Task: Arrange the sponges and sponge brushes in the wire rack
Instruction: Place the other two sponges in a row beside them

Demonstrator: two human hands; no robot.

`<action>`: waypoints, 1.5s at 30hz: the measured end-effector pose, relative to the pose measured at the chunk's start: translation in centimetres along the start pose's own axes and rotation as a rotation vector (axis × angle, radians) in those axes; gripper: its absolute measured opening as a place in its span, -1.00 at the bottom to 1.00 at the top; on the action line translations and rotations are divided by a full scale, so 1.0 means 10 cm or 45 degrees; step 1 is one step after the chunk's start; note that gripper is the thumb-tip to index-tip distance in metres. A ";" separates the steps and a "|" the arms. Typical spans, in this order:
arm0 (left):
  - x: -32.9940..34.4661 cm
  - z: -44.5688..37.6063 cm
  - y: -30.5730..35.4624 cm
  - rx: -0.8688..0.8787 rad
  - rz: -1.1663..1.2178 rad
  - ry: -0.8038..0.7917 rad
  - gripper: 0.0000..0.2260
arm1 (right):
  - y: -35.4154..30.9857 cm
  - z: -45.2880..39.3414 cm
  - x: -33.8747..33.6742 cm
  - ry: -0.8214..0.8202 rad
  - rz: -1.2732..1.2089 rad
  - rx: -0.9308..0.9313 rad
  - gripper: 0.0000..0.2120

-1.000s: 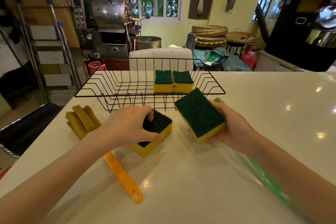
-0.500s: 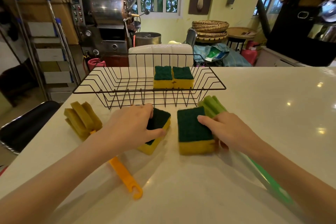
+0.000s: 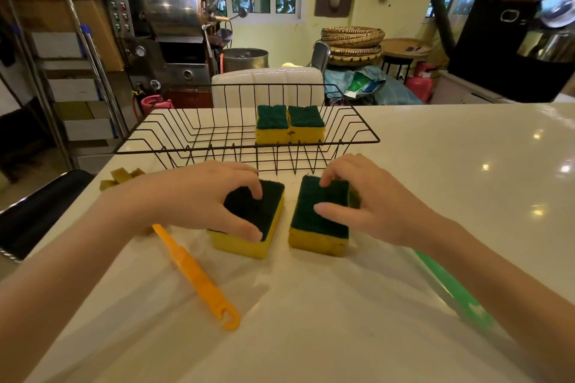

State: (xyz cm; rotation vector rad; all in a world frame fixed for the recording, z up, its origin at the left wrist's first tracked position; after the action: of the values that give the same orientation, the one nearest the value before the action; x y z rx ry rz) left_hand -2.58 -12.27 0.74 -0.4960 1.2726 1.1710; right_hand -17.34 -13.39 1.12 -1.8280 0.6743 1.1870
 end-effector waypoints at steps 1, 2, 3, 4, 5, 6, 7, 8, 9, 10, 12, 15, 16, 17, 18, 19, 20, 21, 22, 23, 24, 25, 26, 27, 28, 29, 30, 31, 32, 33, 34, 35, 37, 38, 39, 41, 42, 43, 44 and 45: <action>-0.01 -0.01 0.02 0.030 0.004 -0.008 -0.52 | -0.02 -0.03 0.06 -0.088 0.018 -0.013 -0.69; 0.00 -0.04 0.02 0.053 0.000 -0.024 -0.51 | -0.04 -0.05 0.11 -0.159 0.049 -0.018 -0.61; 0.01 -0.08 0.01 0.067 -0.007 -0.040 -0.49 | -0.06 -0.07 0.15 -0.217 0.089 -0.018 -0.54; 0.02 -0.13 0.00 0.081 -0.015 -0.058 -0.47 | -0.07 -0.09 0.19 -0.263 0.136 -0.015 -0.48; 0.02 -0.17 0.00 0.093 -0.021 -0.078 -0.46 | -0.08 -0.10 0.21 -0.299 0.177 -0.007 -0.44; 0.03 -0.21 -0.03 0.083 -0.035 -0.099 -0.45 | -0.09 -0.12 0.23 -0.337 0.201 0.011 -0.41; 0.04 -0.26 -0.08 0.065 -0.040 -0.118 -0.45 | -0.09 -0.14 0.24 -0.381 0.211 0.037 -0.40; 0.04 -0.29 -0.12 0.037 -0.042 -0.136 -0.46 | -0.08 -0.15 0.25 -0.433 0.217 0.065 -0.39; 0.05 -0.30 -0.14 0.019 -0.031 -0.151 -0.47 | -0.08 -0.17 0.27 -0.492 0.227 0.090 -0.38; 0.05 -0.30 -0.13 0.019 -0.017 -0.154 -0.48 | -0.07 -0.18 0.29 -0.548 0.245 0.110 -0.37; 0.07 -0.31 -0.10 0.047 0.009 -0.145 -0.49 | -0.07 -0.20 0.31 -0.615 0.282 0.133 -0.36; 0.07 -0.26 -0.07 0.053 0.004 -0.128 -0.44 | -0.09 -0.24 0.33 -0.666 0.307 0.147 -0.35; 0.07 -0.25 -0.07 0.054 0.005 -0.129 -0.43 | -0.10 -0.25 0.32 -0.681 0.318 0.147 -0.35; 0.06 -0.24 -0.08 0.056 0.002 -0.132 -0.42 | -0.11 -0.26 0.32 -0.688 0.331 0.143 -0.36; 0.06 -0.24 -0.08 0.058 -0.012 -0.139 -0.41 | -0.11 -0.27 0.31 -0.688 0.344 0.134 -0.37; 0.05 -0.25 -0.08 0.068 -0.034 -0.142 -0.40 | -0.11 -0.28 0.30 -0.683 0.355 0.123 -0.38; 0.04 -0.25 -0.06 0.080 -0.057 -0.142 -0.40 | -0.12 -0.28 0.28 -0.681 0.366 0.110 -0.39; 0.03 -0.26 -0.03 0.091 -0.081 -0.134 -0.40 | -0.13 -0.29 0.27 -0.683 0.376 0.094 -0.40; 0.02 -0.27 -0.01 0.105 -0.103 -0.122 -0.40 | -0.14 -0.29 0.26 -0.689 0.384 0.077 -0.41; 0.00 -0.27 0.01 0.122 -0.121 -0.109 -0.41 | -0.16 -0.29 0.24 -0.697 0.389 0.059 -0.42; -0.03 -0.26 0.03 0.138 -0.127 -0.098 -0.42 | -0.18 -0.30 0.23 -0.707 0.388 0.041 -0.42; -0.07 -0.25 0.06 0.160 -0.122 -0.085 -0.44 | -0.20 -0.32 0.20 -0.713 0.383 0.022 -0.43; -0.15 -0.23 0.07 0.190 -0.106 -0.066 -0.46 | -0.23 -0.34 0.15 -0.707 0.378 0.000 -0.44; -0.24 -0.20 0.09 0.219 -0.073 -0.047 -0.48 | -0.27 -0.37 0.09 -0.693 0.372 -0.022 -0.46; -0.35 -0.16 0.10 0.240 -0.025 -0.034 -0.49 | -0.30 -0.41 0.02 -0.673 0.356 -0.034 -0.47; -0.46 -0.12 0.09 0.254 0.029 -0.031 -0.50 | -0.33 -0.45 -0.07 -0.650 0.325 -0.036 -0.49; -0.57 -0.08 0.07 0.260 0.081 -0.033 -0.51 | -0.37 -0.49 -0.16 -0.627 0.277 -0.035 -0.50; -0.68 -0.05 0.04 0.255 0.124 -0.035 -0.50 | -0.40 -0.54 -0.25 -0.607 0.222 -0.037 -0.51; -0.80 -0.03 -0.01 0.243 0.154 -0.027 -0.49 | -0.43 -0.59 -0.34 -0.592 0.169 -0.041 -0.52; -0.91 -0.02 -0.06 0.232 0.172 -0.004 -0.48 | -0.44 -0.66 -0.42 -0.578 0.124 -0.045 -0.54; -1.02 -0.02 -0.13 0.215 0.182 0.028 -0.46 | -0.45 -0.73 -0.49 -0.560 0.094 -0.050 -0.55; -1.12 -0.03 -0.21 0.193 0.188 0.063 -0.45 | -0.46 -0.80 -0.55 -0.542 0.078 -0.056 -0.55; -1.28 -0.10 -0.38 0.145 0.202 0.121 -0.45 | -0.44 -0.97 -0.64 -0.494 0.066 -0.062 -0.55; -1.33 -0.16 -0.47 0.121 0.208 0.134 -0.47 | -0.43 -1.06 -0.67 -0.471 0.057 -0.061 -0.56; -1.36 -0.23 -0.58 0.093 0.208 0.141 -0.49 | -0.42 -1.14 -0.68 -0.454 0.047 -0.059 -0.57; -1.40 -0.38 -0.78 0.031 0.187 0.163 -0.48 | -0.39 -1.31 -0.67 -0.437 0.036 -0.065 -0.58; -1.41 -0.45 -0.88 0.006 0.173 0.181 -0.47 | -0.38 -1.39 -0.66 -0.428 0.035 -0.072 -0.57; -1.42 -0.52 -0.96 -0.011 0.158 0.201 -0.46 | -0.37 -1.49 -0.64 -0.415 0.031 -0.079 -0.56; -1.43 -0.59 -1.04 -0.025 0.144 0.218 -0.45 | -0.36 -1.59 -0.62 -0.397 0.027 -0.082 -0.53; -1.44 -0.67 -1.12 -0.039 0.129 0.230 -0.45 | -0.35 -1.69 -0.60 -0.376 0.026 -0.086 -0.51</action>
State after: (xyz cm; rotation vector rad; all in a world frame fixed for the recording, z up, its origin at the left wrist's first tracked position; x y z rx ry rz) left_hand 5.97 -27.85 8.55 -0.5756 1.4505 1.2541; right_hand -9.15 -26.21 11.35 -1.6566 0.4893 1.4722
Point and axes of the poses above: each hand's wrist, its own z-axis away from the middle knuckle, its own x-axis out of the palm, y = z × x, the point moved 9 cm from there along -z, towards the middle knuckle, and after that the axes turned 5 degrees about z, right-handed, at the moved point
